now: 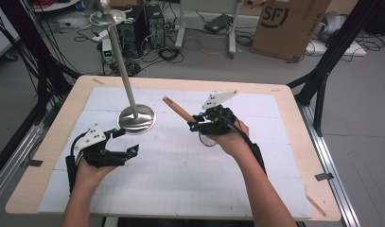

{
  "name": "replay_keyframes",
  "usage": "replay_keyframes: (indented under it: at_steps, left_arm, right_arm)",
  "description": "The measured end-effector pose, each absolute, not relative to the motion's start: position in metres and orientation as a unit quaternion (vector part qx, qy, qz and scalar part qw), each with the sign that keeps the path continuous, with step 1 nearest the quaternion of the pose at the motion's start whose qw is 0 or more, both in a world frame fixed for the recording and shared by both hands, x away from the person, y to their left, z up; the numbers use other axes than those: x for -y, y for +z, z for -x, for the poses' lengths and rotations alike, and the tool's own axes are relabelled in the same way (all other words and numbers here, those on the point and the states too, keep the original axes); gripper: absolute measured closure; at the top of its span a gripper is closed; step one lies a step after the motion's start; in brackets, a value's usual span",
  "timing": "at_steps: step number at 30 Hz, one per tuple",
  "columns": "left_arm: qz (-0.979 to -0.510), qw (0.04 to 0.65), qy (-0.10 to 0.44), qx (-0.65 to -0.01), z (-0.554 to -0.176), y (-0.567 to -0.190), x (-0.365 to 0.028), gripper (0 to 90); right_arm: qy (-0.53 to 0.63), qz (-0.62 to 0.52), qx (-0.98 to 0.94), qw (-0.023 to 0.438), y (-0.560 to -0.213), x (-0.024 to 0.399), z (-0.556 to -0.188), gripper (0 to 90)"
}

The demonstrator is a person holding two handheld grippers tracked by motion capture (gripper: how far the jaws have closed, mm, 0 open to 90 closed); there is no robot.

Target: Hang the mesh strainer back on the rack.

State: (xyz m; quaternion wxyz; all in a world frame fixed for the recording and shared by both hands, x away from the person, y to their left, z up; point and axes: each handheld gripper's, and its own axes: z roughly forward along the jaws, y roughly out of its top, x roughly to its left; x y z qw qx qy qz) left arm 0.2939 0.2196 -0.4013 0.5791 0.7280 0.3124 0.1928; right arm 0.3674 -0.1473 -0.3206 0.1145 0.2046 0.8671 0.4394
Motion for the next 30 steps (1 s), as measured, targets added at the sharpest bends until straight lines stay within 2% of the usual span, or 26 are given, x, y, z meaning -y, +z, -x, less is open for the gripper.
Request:
replay_keyframes:
  at_steps: [10, 30]
  left_arm:
    - [-0.727, 0.58, 0.193, -0.312, -0.294, -0.401, -0.22, 16.7]
    - [-0.728, 0.58, 0.192, -0.312, -0.294, -0.401, -0.22, 16.7]
  right_arm:
    - [0.469, -0.185, -0.853, 0.138, -0.294, 0.139, -0.369, 68.7]
    - [0.536, -0.189, -0.812, 0.133, -0.26, 0.135, -0.384, 68.7]
